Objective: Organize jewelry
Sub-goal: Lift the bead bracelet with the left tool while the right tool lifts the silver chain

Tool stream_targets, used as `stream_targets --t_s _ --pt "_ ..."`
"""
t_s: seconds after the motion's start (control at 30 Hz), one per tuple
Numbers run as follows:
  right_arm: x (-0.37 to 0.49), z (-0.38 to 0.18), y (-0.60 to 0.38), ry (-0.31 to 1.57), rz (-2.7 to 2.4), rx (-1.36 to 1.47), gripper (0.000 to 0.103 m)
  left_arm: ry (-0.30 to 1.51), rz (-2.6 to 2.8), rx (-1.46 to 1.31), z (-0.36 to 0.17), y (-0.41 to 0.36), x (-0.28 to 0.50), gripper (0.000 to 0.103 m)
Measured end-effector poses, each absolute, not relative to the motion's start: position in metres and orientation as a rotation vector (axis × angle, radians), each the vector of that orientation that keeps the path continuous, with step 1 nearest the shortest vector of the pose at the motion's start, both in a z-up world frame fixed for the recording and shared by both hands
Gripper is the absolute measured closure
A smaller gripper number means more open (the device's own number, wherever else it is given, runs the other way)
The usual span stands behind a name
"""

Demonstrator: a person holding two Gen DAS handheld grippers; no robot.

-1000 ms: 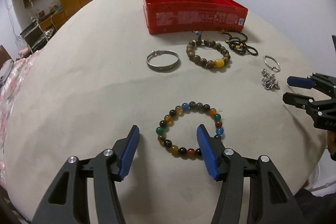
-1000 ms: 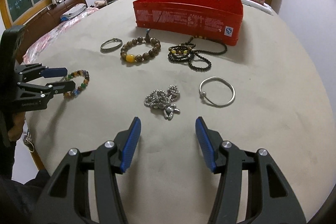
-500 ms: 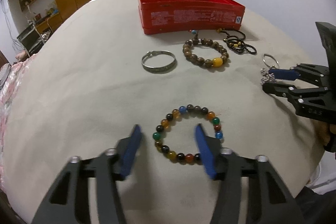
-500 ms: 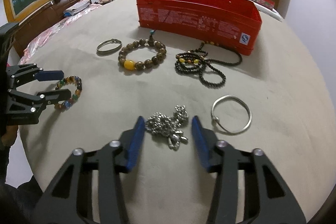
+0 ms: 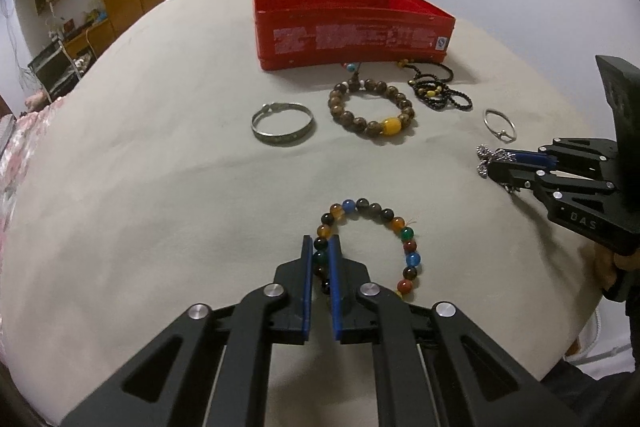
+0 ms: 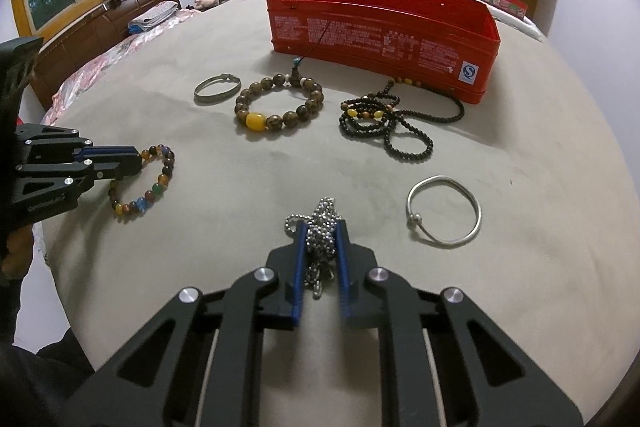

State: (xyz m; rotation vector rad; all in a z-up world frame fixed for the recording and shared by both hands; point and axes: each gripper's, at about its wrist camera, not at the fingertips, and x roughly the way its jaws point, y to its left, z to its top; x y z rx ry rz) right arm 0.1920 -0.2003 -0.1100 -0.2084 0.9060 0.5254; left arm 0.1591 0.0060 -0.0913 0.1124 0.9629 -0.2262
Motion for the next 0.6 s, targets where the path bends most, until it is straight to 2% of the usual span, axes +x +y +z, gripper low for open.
stream_targets --t_s 0.6 --pt "0.186 -0.102 -0.203 0.898 0.524 -0.203 0.091 0.908 -0.237 0.13 -0.069 0.0 0.151 0.096"
